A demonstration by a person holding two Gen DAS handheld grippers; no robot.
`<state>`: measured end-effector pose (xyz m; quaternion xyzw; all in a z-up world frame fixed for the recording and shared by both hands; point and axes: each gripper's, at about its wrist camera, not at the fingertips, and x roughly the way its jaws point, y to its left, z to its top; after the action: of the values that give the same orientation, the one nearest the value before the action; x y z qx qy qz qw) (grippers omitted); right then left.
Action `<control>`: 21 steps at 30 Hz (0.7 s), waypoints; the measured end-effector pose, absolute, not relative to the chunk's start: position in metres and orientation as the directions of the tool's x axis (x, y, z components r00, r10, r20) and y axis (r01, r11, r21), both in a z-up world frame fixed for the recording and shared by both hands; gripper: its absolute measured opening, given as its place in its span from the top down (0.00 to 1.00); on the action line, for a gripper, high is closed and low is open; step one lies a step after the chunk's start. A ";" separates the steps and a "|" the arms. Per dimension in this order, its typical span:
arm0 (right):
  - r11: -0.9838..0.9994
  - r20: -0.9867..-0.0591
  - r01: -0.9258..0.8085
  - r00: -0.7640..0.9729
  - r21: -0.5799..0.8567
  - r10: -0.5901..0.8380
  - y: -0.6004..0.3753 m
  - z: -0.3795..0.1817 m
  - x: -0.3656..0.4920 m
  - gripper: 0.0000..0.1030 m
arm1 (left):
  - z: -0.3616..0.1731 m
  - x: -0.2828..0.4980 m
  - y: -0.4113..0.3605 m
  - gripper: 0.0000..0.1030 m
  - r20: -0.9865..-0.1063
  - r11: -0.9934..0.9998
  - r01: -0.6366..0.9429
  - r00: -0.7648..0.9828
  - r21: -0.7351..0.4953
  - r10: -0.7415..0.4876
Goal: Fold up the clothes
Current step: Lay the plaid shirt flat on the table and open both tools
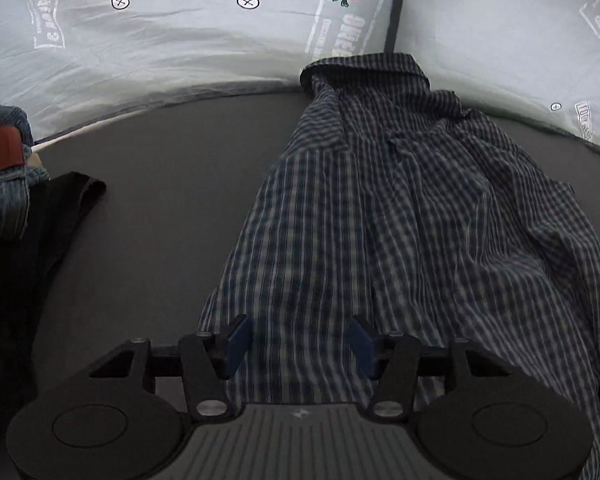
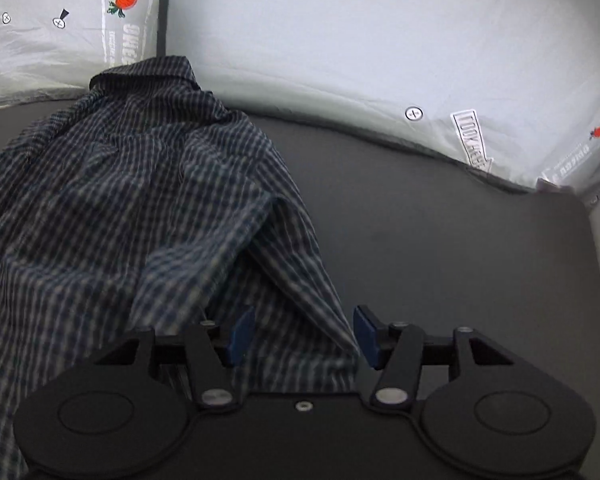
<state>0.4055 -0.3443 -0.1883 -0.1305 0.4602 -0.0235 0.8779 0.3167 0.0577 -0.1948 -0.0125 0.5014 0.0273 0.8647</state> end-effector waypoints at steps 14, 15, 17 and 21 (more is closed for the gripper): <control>0.996 -0.814 -0.046 0.574 0.073 0.086 -0.400 -0.212 0.314 0.45 | -0.154 0.206 0.004 0.39 -0.849 0.985 -0.168 0.526 -0.043 0.052; 0.994 -0.812 -0.062 0.574 0.088 0.108 -0.398 -0.214 0.320 0.46 | -0.152 0.203 -0.003 0.39 -0.845 0.984 -0.175 0.532 -0.044 0.057; 0.994 -0.837 -0.074 0.537 0.077 0.105 -0.387 -0.224 0.335 0.53 | -0.150 0.194 -0.018 0.39 -0.838 0.984 -0.177 0.540 -0.022 0.079; 0.988 -0.817 -0.155 0.572 -0.019 0.074 -0.367 -0.218 0.329 0.97 | -0.148 0.176 -0.044 0.38 -0.834 0.986 -0.165 0.539 0.035 0.120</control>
<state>0.3289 -0.3667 -0.2178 -0.0440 0.4580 0.0646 0.8855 0.1759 -0.0442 -0.1480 -0.0238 0.4732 0.0813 0.8769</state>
